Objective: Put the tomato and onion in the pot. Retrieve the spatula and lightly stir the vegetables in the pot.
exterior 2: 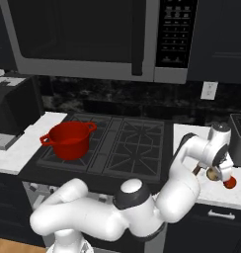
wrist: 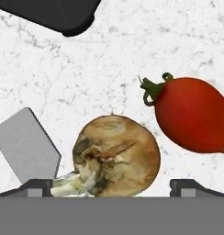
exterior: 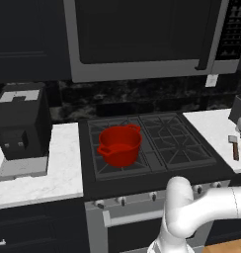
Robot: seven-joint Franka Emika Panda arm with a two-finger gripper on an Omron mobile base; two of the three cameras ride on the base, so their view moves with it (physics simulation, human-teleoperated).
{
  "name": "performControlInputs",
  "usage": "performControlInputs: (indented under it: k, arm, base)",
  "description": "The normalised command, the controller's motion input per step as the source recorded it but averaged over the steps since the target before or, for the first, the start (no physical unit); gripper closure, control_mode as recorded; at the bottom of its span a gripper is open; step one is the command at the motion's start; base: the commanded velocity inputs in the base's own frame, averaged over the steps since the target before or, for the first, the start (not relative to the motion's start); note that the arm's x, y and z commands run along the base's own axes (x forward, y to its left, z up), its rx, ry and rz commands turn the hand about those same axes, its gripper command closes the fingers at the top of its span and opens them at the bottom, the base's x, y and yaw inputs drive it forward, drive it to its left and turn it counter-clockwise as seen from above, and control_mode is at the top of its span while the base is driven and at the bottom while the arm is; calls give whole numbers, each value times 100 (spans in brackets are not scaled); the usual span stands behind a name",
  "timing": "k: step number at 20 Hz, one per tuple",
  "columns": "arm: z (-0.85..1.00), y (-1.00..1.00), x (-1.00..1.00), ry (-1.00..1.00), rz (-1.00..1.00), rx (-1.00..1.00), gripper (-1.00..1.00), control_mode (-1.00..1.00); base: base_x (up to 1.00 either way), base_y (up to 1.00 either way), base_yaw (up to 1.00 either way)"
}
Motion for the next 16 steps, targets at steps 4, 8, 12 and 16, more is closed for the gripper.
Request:
performControlInputs:
  k: [4, 8, 12, 16]
  arm:
    - [-60, -7, 0, 0, 0, 0, -100, -100]
    - [-49, -15, -4, -3, 0, 0, -100, -100]
    - [-18, -44, -24, -12, 0, 0, -100, -100]
    - [-53, -28, 2, -2, 0, 0, -100, -100]
  base:
    - [0, 0, 0]
    - [0, 0, 0]
    - [0, 0, 0]
    - [0, 0, 0]
